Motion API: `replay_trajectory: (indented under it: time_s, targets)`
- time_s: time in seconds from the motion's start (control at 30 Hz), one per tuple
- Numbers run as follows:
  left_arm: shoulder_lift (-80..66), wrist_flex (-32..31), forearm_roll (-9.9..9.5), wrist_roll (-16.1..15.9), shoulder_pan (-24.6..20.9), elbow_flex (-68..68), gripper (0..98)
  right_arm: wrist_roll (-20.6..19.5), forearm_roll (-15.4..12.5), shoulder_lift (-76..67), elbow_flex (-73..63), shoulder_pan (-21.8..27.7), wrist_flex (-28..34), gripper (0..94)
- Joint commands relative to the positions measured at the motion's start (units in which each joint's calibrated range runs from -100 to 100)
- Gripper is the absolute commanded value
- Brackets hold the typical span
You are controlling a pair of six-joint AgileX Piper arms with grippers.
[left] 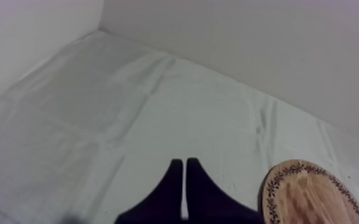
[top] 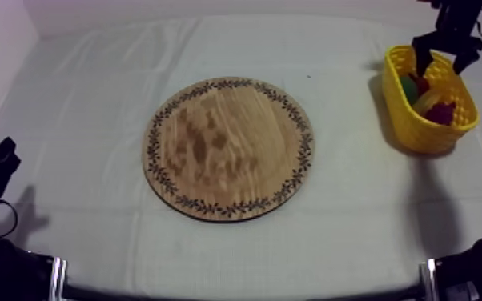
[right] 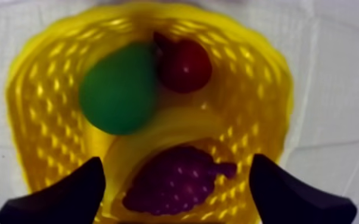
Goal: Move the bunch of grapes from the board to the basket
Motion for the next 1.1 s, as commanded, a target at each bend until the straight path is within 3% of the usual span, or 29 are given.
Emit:
replay_trajectory:
  time_s: [0.0, 0.2, 0.37, 0.7, 1.07]
  targets:
    - [0.01, -0.02, -0.02, -0.02, 0.02, -0.04, 0.0, 0.35, -0.66, -1.60, -0.42, 0.13, -0.17, 78.7]
    - [0.01, -0.02, -0.02, -0.02, 0.02, -0.04, 0.0, 0.93, -1.89, -9.46, 1.32, 0.03, -3.26, 62.2]
    - [0.01, -0.02, -0.02, -0.02, 0.02, -0.04, 0.0, 0.00, -3.33, -19.01, 8.89, -0.15, -11.11, 50.3]
    - [0.01, -0.02, -0.02, -0.02, 0.02, -0.04, 0.0, -3.08, -3.94, -41.43, 36.63, -2.15, -33.00, 39.3]
    - [0.01, -0.02, -0.02, -0.02, 0.02, -0.04, 0.0, -3.63, -5.35, -62.72, 61.72, -5.17, -42.70, 22.3]
